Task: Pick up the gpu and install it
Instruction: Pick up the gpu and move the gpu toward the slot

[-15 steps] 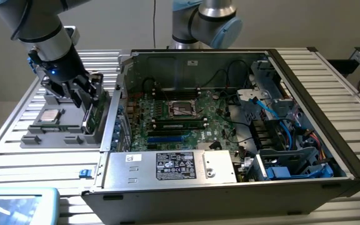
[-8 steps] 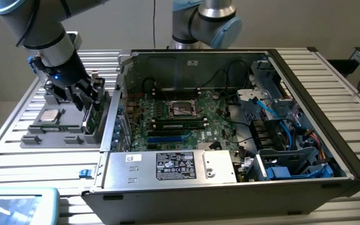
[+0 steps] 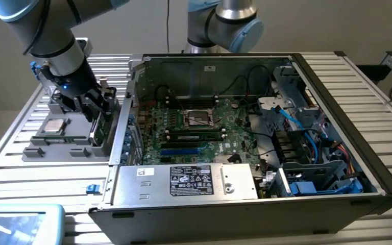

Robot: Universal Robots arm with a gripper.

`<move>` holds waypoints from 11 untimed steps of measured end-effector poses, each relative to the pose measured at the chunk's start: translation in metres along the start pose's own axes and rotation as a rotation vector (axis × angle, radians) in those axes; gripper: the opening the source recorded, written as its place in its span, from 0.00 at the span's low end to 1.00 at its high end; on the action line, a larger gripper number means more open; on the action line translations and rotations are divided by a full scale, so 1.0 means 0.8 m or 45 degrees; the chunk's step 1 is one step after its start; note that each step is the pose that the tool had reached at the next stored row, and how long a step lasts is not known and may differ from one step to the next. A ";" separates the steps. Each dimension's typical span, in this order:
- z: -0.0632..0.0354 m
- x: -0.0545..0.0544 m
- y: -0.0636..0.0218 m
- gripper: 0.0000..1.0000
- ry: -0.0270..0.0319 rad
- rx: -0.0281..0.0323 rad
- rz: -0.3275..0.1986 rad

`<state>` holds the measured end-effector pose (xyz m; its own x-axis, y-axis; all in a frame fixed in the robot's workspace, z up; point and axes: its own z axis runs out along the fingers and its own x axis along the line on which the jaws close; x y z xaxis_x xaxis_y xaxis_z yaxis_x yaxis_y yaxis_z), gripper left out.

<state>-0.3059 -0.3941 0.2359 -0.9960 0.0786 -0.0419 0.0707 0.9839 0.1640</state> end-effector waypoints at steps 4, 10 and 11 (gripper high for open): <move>0.004 0.000 0.000 0.52 -0.0020 0.0013 0.012; 0.009 0.000 -0.001 0.52 -0.0049 0.0027 0.030; 0.010 0.000 -0.001 0.52 -0.0054 0.0030 0.033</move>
<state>-0.3058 -0.3940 0.2280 -0.9936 0.1045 -0.0419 0.0964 0.9819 0.1627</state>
